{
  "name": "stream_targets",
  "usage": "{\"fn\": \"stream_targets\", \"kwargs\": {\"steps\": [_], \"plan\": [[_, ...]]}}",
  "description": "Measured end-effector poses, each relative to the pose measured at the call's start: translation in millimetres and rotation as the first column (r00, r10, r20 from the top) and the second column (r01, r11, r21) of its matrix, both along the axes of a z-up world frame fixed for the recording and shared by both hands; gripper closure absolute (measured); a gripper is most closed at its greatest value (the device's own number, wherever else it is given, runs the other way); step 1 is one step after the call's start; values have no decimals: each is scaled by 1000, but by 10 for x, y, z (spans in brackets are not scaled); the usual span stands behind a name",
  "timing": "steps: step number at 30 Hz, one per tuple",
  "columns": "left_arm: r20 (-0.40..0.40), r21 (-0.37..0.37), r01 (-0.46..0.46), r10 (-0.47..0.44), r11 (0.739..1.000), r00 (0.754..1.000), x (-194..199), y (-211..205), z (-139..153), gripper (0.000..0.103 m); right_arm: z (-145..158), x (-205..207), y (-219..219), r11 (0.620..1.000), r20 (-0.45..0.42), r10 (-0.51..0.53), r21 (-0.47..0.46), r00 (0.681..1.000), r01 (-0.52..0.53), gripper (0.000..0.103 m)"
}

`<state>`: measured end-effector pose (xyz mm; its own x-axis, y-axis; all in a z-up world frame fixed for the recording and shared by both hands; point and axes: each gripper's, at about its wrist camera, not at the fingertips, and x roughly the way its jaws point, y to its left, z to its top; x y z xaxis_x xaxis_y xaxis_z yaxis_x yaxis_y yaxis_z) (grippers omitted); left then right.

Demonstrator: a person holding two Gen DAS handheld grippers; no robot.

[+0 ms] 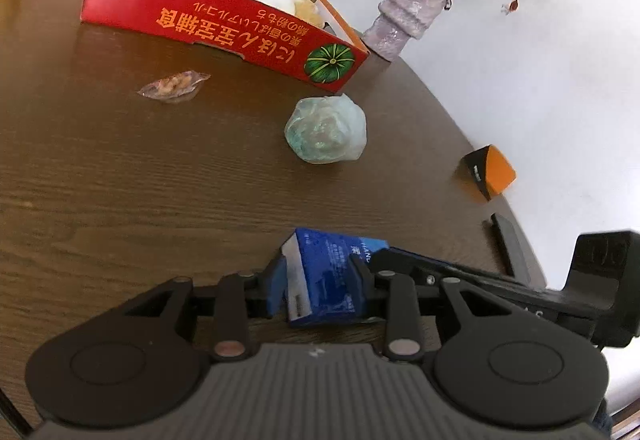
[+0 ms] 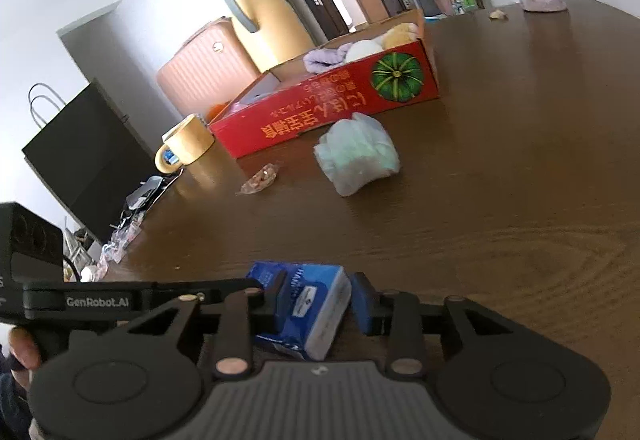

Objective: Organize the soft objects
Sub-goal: 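Carry the blue tissue pack into the box and open both grippers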

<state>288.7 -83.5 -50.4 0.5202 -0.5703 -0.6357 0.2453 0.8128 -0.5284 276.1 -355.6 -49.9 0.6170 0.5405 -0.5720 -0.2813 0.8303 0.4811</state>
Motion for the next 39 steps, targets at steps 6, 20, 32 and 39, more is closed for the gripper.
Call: {"fn": "stream_targets", "kwargs": {"steps": [6,20,32,39], "plan": [[-2,-36,22,-22,999,1000,-28,71,3,74,-67,-46,-34,998,-22,27,57,999,-26,72],[251,-94,43,-18,995,968,940,-59,997,77,1010,980,-103,999,211,-35,1,977,35,76],[36,-44,13,-11,999,999,2715,-350,425,79,738,2696,228,955,61,-96,-276,994,109,72],[1,-15,19,-19,1000,1000,2805,-345,218,74,596,2690,420,903,78,-84,-416,993,109,74]]}}
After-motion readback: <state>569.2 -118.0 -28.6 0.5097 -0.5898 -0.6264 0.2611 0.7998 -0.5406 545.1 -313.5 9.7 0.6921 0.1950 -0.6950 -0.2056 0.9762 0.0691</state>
